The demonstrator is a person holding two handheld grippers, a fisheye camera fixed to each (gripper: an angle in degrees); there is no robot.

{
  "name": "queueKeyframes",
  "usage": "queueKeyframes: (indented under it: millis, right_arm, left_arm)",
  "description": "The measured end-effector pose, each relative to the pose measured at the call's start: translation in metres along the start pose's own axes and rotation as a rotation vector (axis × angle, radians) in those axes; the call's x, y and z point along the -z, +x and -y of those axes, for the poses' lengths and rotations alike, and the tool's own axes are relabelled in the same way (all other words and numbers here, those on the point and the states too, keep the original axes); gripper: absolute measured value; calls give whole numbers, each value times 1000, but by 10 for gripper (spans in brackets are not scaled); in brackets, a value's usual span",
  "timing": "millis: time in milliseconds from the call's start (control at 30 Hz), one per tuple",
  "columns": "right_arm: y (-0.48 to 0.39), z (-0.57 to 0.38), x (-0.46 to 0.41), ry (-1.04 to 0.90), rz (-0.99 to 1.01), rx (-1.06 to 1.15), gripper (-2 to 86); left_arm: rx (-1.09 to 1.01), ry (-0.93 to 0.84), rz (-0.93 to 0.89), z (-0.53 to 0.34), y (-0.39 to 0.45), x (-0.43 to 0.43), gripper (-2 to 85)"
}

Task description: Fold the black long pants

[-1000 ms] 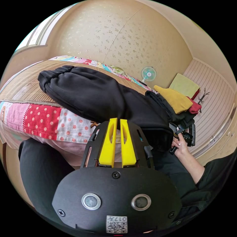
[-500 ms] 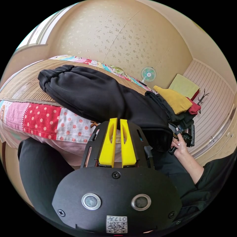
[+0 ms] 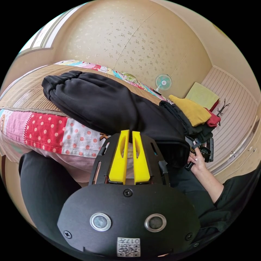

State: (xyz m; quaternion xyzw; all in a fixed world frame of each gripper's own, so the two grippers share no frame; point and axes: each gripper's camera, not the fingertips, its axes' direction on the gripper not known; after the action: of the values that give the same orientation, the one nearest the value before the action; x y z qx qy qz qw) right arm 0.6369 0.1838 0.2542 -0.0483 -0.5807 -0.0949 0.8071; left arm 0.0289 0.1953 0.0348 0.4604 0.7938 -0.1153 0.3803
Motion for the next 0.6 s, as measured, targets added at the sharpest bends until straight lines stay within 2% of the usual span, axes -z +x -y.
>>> queueKeyframes:
  millis: [600]
  right_arm:
    - [15, 6, -23, 1, 1, 1, 3]
  left_arm:
    - [4, 2, -5, 0, 6, 2, 29]
